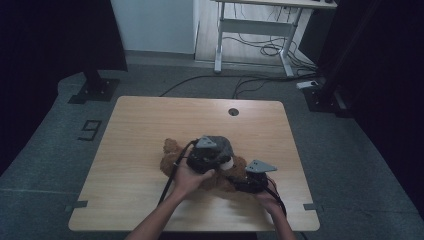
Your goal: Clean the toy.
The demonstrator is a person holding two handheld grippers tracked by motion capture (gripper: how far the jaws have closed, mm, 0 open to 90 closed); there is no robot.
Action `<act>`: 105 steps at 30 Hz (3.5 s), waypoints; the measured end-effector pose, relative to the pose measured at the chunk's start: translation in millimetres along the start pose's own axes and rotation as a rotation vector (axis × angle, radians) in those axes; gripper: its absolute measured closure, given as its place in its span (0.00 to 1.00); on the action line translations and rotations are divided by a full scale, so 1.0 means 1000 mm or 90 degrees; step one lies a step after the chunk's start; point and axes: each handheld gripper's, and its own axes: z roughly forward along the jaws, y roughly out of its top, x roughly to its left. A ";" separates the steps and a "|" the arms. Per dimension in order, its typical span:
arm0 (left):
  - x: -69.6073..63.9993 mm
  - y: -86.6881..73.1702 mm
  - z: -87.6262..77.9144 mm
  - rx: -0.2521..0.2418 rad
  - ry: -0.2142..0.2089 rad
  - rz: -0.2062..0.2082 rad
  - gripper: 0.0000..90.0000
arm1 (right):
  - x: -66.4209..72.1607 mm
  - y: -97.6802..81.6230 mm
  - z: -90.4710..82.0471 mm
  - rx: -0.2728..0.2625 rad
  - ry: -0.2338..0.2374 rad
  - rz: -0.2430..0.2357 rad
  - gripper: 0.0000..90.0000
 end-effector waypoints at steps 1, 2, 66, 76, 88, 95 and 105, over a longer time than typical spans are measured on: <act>0.000 0.000 0.000 0.000 0.000 0.000 0.88 | 0.000 0.000 0.000 0.000 0.000 0.000 0.41; -0.001 -0.003 0.007 0.011 -0.004 0.001 0.88 | 0.000 0.000 0.000 0.001 -0.001 -0.001 0.41; 0.105 -0.098 -0.041 -0.077 0.094 -0.190 0.90 | -0.010 0.001 0.018 -0.099 -0.109 -0.005 0.52; 0.115 -0.127 -0.058 0.011 0.185 -0.176 0.89 | -0.010 -0.009 0.005 -0.079 -0.083 -0.010 0.45; 0.120 -0.125 -0.111 -0.075 0.215 -0.178 0.88 | -0.012 -0.009 0.005 -0.078 -0.080 -0.001 0.44; 0.083 -0.067 -0.096 -0.133 0.157 -0.097 0.87 | -0.011 -0.009 0.005 -0.077 -0.081 0.001 0.44; 0.058 -0.037 -0.033 -0.091 0.108 -0.062 0.87 | -0.011 -0.010 0.005 -0.079 -0.081 0.003 0.44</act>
